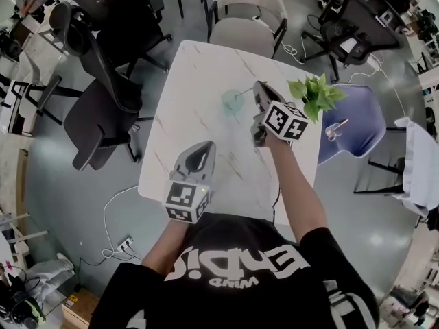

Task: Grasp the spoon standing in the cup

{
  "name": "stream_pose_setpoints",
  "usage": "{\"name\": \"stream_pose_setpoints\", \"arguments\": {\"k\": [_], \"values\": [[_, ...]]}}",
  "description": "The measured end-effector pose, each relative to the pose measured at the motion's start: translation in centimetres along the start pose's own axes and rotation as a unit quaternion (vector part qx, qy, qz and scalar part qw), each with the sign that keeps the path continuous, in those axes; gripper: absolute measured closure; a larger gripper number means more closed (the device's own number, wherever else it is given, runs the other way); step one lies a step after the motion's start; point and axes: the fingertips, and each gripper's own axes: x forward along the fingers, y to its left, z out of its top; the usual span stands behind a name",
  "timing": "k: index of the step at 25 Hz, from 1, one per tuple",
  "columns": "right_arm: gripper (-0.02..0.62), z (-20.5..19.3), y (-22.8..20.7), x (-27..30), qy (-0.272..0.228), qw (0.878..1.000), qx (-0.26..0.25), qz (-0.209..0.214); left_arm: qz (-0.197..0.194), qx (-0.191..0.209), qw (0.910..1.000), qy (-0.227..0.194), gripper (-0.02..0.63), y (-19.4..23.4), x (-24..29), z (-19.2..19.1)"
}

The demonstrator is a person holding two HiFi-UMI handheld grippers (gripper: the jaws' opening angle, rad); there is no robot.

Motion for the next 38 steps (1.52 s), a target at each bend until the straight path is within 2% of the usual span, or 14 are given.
{"name": "stream_pose_setpoints", "arguments": {"k": [8,16,21,27,38], "values": [[0.58,3.3,2.1,-3.6,-0.042,0.999,-0.012,0.018,-0.001,0.005,1.0,-0.002,0.592,-0.3,-0.6,0.2],[0.58,4.4,4.4,-8.5,-0.073,0.997,-0.024,0.028,-0.006,0.009,0.9999,-0.004,0.592,-0.9,-0.9,0.3],[0.58,3.6,5.5,-11.3,-0.079,0.996,-0.019,0.031,-0.011,0.011,0.9999,-0.006,0.592,-1.2,-1.0,0.6],[0.58,2.9,6.2,-14.3,-0.085,0.995,-0.038,0.025,-0.013,0.01,0.9998,-0.008,0.592,-1.7,-0.9,0.5],[0.58,-1.1,6.2,-19.2,-0.066,0.996,-0.052,0.016,-0.02,0.013,0.9997,-0.007,0.592,-2.6,-0.8,0.4]]}}
